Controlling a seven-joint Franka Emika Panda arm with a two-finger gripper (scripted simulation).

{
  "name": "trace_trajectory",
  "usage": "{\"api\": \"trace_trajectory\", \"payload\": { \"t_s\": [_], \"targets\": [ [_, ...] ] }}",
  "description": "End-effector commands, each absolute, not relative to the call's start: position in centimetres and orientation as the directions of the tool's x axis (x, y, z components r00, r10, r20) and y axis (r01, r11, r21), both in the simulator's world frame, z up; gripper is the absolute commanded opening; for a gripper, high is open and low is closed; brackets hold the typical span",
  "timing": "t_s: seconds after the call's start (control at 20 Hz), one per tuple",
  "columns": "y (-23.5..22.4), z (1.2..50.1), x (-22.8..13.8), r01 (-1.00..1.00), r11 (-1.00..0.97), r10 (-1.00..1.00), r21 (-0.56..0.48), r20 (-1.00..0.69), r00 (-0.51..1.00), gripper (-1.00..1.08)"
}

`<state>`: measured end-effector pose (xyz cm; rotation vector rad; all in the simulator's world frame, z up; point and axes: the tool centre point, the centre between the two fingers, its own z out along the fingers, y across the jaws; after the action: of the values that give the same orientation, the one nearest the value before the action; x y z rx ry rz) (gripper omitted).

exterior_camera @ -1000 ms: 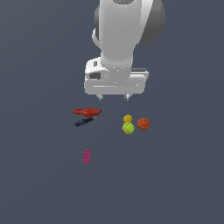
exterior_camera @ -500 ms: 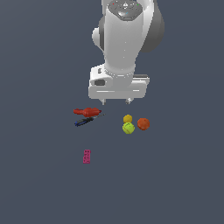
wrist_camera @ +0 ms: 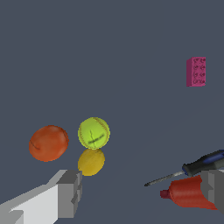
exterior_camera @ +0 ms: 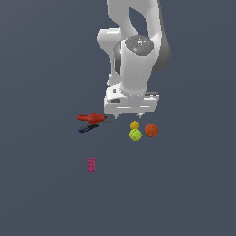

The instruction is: Pick up a designated object from a clutter of objects.

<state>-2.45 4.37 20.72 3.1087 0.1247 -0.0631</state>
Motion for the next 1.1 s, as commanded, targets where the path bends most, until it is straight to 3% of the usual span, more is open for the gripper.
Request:
{"api": "trace_trajectory", "payload": {
  "t_s": [0.0, 0.55, 1.05],
  "targets": [
    [5.2, 18.7, -3.1, 0.088, -0.996, 0.087, 0.026, -0.036, 0.996, 1.00],
    [8.5, 11.0, -7.2, 0.117, -0.993, 0.117, 0.011, -0.011, 0.993, 1.00],
    [9.7, 8.1, -9.7, 0.129, -0.992, 0.129, 0.001, -0.001, 0.992, 1.00]
  ]
}}
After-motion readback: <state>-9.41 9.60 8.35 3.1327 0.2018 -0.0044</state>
